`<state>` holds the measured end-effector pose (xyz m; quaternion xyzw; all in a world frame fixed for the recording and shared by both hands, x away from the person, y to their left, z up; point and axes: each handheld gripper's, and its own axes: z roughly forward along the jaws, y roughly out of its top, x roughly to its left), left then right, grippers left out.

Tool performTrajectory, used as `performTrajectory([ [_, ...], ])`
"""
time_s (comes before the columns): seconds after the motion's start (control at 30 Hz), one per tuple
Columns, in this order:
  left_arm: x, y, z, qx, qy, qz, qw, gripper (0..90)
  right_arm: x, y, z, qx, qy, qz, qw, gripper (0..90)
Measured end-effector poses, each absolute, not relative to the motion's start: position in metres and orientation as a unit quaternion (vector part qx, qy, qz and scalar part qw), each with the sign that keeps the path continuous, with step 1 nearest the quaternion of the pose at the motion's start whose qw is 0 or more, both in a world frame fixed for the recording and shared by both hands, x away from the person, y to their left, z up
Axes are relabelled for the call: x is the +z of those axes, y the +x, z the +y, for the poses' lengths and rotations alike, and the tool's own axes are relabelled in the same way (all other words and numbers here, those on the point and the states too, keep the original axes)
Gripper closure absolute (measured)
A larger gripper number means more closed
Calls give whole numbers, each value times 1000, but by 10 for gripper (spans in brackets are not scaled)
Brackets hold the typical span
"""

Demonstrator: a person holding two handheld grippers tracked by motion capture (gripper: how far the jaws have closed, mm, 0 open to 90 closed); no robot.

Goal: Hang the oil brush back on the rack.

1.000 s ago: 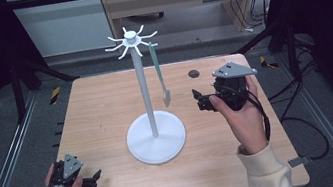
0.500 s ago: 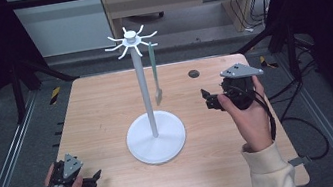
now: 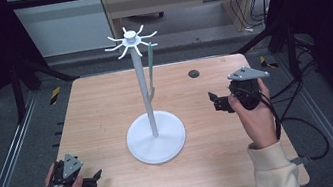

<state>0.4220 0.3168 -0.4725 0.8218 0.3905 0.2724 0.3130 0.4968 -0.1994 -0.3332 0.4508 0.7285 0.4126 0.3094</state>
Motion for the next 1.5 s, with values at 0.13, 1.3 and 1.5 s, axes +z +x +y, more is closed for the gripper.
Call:
performTrajectory([
  [0.13, -473, 422, 316, 272, 823, 389, 312, 29, -343, 501, -205, 409, 457, 730, 300, 85],
  [1.3, -473, 422, 319, 283, 816, 399, 307, 26, -414, 523, -213, 369, 452, 751, 309, 122],
  [1.5, -473, 421, 319, 282, 816, 399, 308, 26, -427, 526, -209, 366, 450, 755, 307, 127],
])
